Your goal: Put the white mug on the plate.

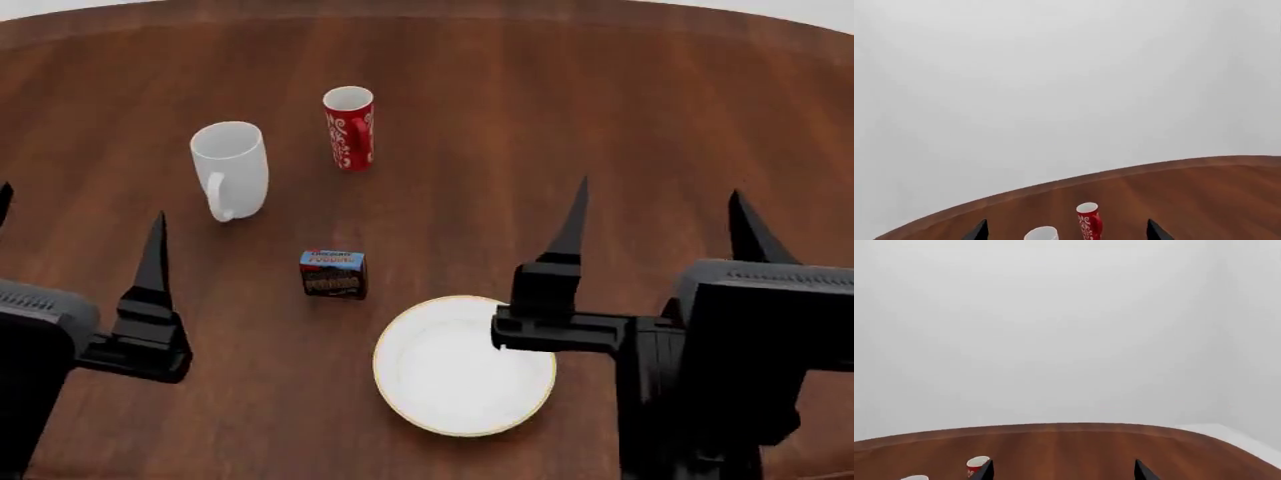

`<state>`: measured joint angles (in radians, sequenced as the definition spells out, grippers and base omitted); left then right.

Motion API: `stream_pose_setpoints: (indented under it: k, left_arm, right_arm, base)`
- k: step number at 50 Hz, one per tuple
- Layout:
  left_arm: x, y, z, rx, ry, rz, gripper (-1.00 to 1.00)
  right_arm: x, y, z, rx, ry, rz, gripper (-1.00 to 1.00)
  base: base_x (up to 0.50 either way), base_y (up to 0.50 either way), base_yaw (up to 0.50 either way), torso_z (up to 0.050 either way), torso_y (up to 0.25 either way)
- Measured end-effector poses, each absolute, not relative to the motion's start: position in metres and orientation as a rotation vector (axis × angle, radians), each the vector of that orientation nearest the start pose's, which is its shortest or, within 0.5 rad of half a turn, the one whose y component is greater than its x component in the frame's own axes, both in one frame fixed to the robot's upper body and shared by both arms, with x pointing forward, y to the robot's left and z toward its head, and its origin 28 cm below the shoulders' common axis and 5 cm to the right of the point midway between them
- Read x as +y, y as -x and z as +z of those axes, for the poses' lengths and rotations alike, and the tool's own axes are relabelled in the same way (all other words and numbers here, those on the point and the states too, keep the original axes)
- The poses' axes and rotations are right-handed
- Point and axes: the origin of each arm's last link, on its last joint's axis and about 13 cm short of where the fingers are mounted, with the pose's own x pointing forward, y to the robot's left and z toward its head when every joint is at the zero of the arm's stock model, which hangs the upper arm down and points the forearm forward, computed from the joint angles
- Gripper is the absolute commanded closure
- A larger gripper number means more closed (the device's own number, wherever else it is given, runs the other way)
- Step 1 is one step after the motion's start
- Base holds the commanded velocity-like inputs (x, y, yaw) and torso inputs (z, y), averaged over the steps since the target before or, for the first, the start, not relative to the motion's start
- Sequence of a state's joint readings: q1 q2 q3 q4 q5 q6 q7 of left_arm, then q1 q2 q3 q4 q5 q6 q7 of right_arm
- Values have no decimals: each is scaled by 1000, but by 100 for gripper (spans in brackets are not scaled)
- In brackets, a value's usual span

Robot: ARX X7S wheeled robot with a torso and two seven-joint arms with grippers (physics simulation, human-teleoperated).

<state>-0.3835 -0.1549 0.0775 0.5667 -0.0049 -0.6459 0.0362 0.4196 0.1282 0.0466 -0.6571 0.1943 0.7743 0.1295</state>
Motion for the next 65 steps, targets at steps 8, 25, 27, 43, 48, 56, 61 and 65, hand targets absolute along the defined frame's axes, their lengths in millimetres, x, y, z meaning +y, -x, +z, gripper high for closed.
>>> stream_pose_setpoints:
  k: [8, 25, 27, 43, 48, 56, 61, 65]
  left_arm:
    - [222, -249, 194, -334, -158, -76, -100]
    - [227, -247, 199, -359, -118, -78, -100]
    - [227, -247, 198, -359, -116, -79, -100]
    - [228, -248, 197, -359, -114, -84, -100]
    - [227, -248, 197, -360, -112, -90, -100]
    - [229, -248, 195, -359, -113, -89, -100]
    - [229, -249, 195, -357, -115, -90, -100]
    - [229, -249, 195, -357, -118, -89, -100]
  right_arm:
    - [-120, -237, 210, -351, -31, -44, -100]
    - [-121, -232, 218, -390, -40, -44, -100]
    - [-121, -232, 218, -391, -41, -45, -100]
    - [-121, -234, 216, -393, -48, -51, -100]
    - [-121, -233, 217, -394, -43, -56, -100]
    - [-119, -231, 218, -396, -41, -51, -100]
    - [-119, -230, 217, -393, -44, -49, -100]
    - [-119, -230, 217, -391, -46, -47, -100]
  base:
    - [0, 0, 0, 0, 0]
    - [0, 0, 0, 0, 0]
    - [0, 0, 0, 0, 0]
    - [0, 13, 0, 0, 0]
    - [0, 367, 0, 0, 0]
    - [0, 459, 0, 0, 0]
    - [0, 411, 0, 0, 0]
    - [0, 205, 0, 0, 0]
